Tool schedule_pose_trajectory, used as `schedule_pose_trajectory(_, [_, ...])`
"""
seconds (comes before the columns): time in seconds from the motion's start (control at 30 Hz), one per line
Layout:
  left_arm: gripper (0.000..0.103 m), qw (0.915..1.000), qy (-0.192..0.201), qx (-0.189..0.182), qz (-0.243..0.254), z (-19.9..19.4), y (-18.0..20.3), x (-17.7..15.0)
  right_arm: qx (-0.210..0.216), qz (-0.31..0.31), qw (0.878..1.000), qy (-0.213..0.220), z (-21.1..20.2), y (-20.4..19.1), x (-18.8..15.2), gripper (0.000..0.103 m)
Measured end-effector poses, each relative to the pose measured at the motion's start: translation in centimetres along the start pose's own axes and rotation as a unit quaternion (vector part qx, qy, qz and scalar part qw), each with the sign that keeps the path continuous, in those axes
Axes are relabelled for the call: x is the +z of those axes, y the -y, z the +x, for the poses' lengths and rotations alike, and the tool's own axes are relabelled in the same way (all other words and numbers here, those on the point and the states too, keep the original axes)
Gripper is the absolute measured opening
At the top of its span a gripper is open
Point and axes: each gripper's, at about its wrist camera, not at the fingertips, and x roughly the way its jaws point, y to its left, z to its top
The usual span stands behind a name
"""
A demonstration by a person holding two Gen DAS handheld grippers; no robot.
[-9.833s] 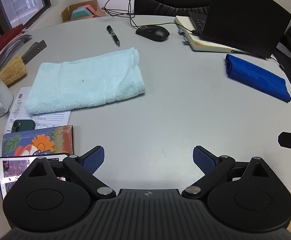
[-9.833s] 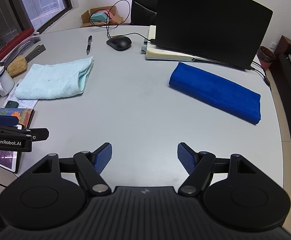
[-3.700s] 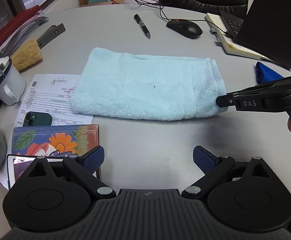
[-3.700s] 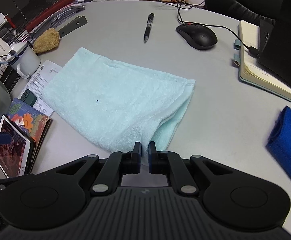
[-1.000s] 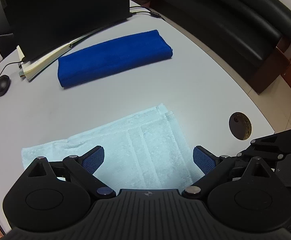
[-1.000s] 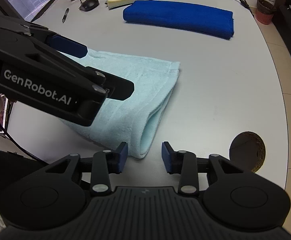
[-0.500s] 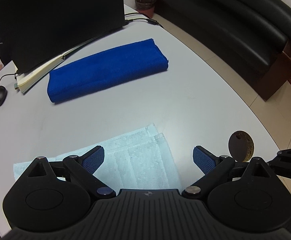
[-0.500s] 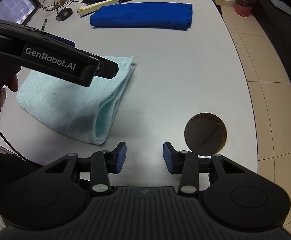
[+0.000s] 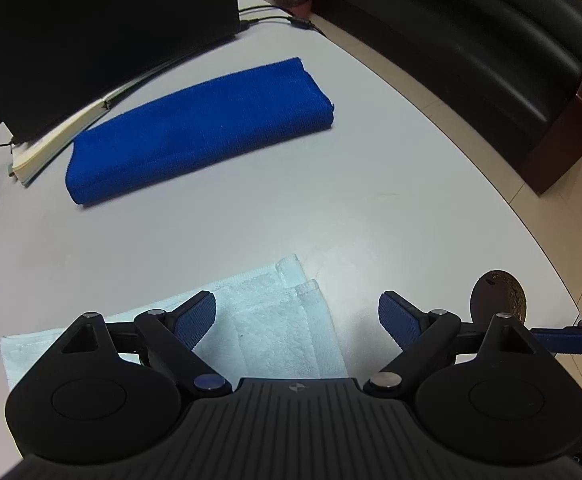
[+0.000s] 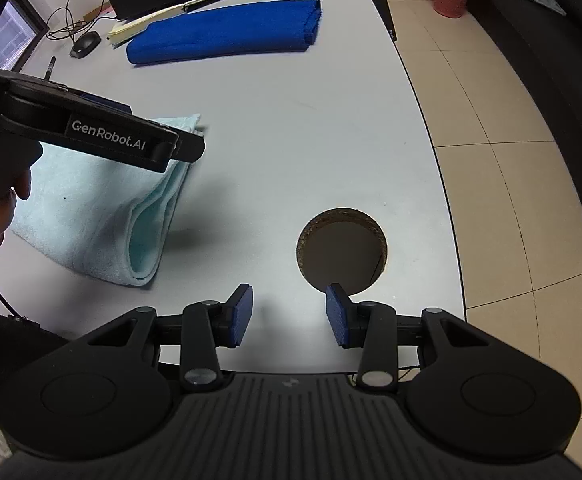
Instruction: Fold towel
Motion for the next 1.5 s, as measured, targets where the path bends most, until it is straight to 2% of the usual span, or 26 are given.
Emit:
schedule_pose_trajectory(0.13, [0.08,1.0,-0.003,0.004,0.007,0.9,0.1,0.0,-0.007,0.005,1.0,-0.001,-0.1,0.5,0.0,0.042])
schedule_pose_trajectory(0.27, [0.063,0.9999,-0.011,0.005,0.011,1.6,0.0,0.0,-0.013,0.008,1.0,0.002,-0.2,0.9,0.1,0.042])
schedule_pose_trajectory(0.5, [0.06,0.9994,-0.015,0.016,0.027,2.3,0.3,-0.1,-0.019,0.015,1.0,0.003,0.0,1.2,0.3,0.042])
schedule_pose_trajectory(0.63, [0.05,0.9992,-0.008,0.022,0.033,2.1,0.2,-0.4,-0.021,0.017,1.0,0.004,0.1,1.2,0.4,0.042])
schedule_pose_trajectory(0.8, [0.045,0.9999,-0.003,-0.001,0.01,1.4,-1.1,-0.7,-0.021,0.013,1.0,0.006,0.3,1.0,0.7,0.042])
schedule_pose_trajectory(1.03, [0.045,0.9992,-0.004,-0.018,-0.036,0.5,-2.2,-1.2,-0.017,-0.008,1.0,0.007,0.6,0.3,1.1,0.042])
schedule_pose_trajectory(1.33, [0.046,0.9975,0.0,-0.023,-0.067,-0.4,-3.5,-1.9,-0.014,-0.019,1.0,0.008,0.7,-0.1,1.5,0.042])
schedule_pose_trajectory(1.5, [0.054,0.9957,-0.005,-0.028,-0.088,-0.5,-4.2,-2.1,-0.014,-0.021,1.0,0.009,0.8,-0.1,1.6,0.042])
